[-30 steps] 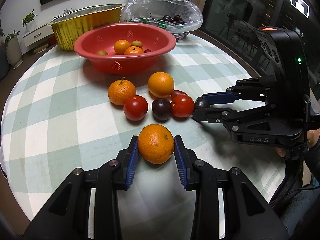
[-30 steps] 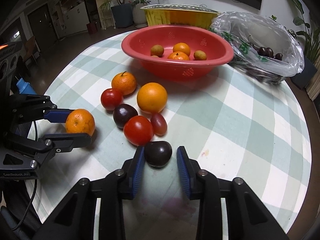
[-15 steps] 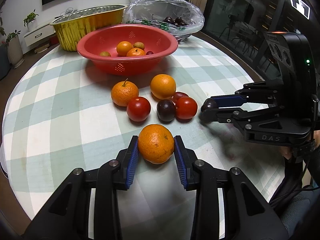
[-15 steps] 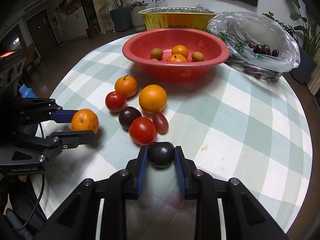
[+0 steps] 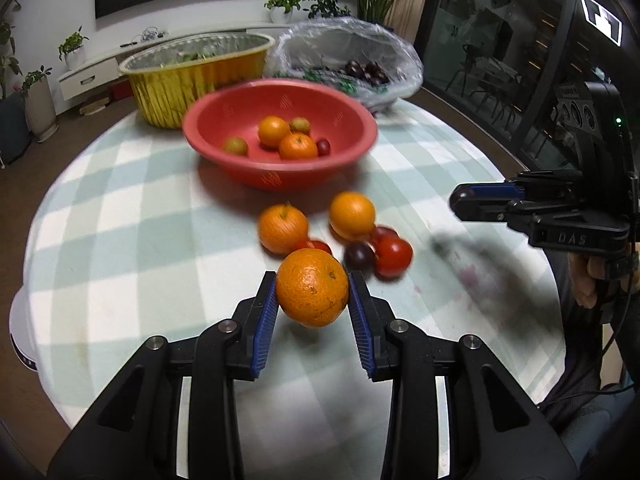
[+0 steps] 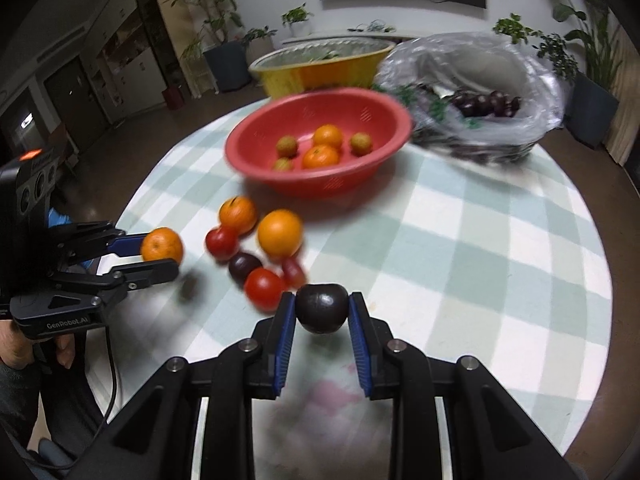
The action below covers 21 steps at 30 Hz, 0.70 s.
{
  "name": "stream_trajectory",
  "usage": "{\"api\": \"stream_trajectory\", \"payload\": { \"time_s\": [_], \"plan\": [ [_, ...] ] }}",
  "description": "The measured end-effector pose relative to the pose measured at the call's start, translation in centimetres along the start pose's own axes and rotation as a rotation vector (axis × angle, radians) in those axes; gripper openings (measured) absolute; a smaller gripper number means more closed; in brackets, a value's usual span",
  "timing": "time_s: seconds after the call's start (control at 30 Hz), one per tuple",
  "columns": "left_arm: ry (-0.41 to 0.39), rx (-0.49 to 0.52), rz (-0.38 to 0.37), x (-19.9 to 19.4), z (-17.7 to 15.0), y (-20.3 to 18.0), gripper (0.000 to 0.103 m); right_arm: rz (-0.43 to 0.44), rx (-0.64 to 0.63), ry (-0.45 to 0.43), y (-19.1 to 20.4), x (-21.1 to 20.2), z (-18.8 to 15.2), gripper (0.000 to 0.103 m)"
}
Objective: Organize fruits
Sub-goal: 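Carry the orange and dark plum over the red bowl and open both tools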
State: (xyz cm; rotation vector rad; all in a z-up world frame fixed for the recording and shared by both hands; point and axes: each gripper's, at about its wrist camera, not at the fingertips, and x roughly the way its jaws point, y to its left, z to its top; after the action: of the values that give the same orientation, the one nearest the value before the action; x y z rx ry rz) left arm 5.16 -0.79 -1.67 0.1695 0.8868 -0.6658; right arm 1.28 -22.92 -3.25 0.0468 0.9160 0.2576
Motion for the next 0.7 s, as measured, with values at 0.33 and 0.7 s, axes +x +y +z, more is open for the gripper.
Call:
{"api": "stream_trajectory", "payload": {
  "time_s": [0.33,0.7],
  "plan": [
    [-0.055,0.029,0.042,-0.5,5.9,2.3,0.033,-0.039,0.040,-0.099,-2.5,-2.1,5.4,0.029],
    [0.007,0.069,0.054,5.3,12.4,3.6,0.033,-0.032,-0.024,-0.115,-1.0,1.5,12.2,0.029]
  ]
}}
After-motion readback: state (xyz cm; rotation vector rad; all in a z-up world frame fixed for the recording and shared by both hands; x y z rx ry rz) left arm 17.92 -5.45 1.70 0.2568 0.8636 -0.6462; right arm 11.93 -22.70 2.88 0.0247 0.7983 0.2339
